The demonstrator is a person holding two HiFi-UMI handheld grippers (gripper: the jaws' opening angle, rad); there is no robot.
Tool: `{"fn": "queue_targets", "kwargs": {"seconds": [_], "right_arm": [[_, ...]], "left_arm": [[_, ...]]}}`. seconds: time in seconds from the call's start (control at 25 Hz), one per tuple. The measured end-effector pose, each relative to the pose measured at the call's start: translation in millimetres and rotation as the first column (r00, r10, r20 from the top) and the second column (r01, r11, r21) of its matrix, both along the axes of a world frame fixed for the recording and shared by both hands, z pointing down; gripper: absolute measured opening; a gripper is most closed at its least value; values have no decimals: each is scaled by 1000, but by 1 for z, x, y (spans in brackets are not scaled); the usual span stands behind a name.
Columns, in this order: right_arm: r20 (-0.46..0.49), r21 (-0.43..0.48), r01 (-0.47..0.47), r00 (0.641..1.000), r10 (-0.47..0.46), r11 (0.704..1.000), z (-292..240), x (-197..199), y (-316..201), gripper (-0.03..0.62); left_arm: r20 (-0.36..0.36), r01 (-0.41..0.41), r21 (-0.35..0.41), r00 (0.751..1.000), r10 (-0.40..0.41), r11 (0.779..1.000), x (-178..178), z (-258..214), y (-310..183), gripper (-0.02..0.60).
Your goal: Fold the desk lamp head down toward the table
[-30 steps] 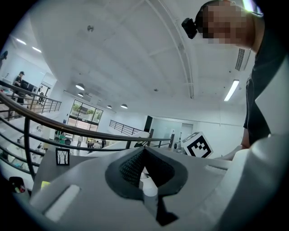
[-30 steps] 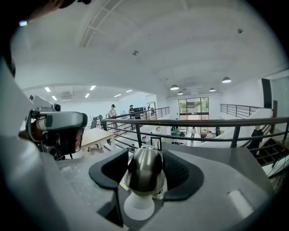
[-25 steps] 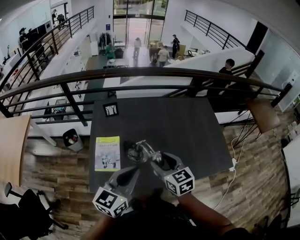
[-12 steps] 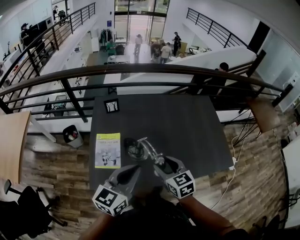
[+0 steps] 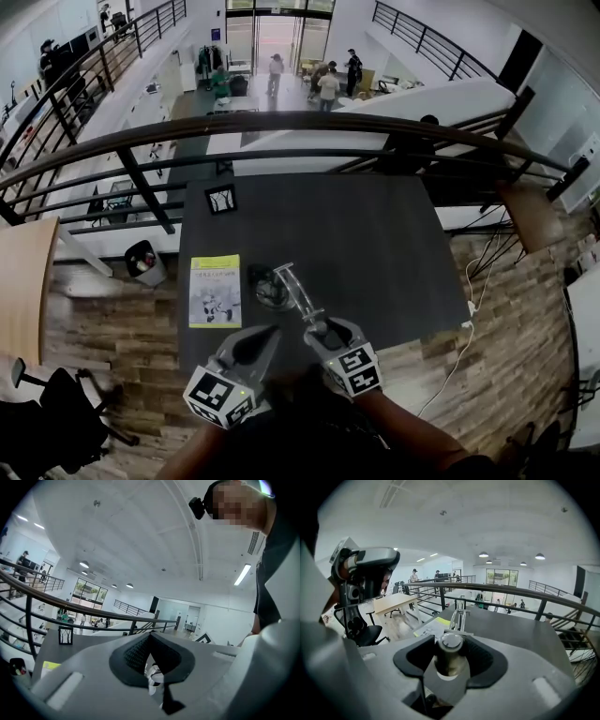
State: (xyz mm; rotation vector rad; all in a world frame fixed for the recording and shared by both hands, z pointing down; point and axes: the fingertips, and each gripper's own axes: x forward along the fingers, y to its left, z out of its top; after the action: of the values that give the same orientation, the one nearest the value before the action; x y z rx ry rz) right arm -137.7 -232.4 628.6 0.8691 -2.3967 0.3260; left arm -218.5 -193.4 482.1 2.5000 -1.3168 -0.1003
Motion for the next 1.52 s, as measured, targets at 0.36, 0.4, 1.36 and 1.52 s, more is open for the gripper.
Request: {"fn": "queue_targets", "kwargs": {"seconds": [0.36, 0.4, 1.36, 1.52], "right_arm": [[-77, -67, 21, 997, -26, 998, 63, -3, 6, 206], [-84, -72, 24, 996, -30, 997, 68, -5, 6, 206], [-212, -91, 101, 970, -119, 991, 158, -31, -15, 204], [-218, -85, 106, 968, -122, 991, 163, -33, -18, 204]], "left_arm": [[12, 19, -33, 1000, -18, 999, -4, 12, 3, 2], [14, 22, -36, 1000, -22, 999, -5, 14, 3, 2], [24, 64, -87, 998, -62, 994, -6, 29, -6, 2], [31, 63, -84, 998, -60, 995, -4, 31, -4, 2]]}}
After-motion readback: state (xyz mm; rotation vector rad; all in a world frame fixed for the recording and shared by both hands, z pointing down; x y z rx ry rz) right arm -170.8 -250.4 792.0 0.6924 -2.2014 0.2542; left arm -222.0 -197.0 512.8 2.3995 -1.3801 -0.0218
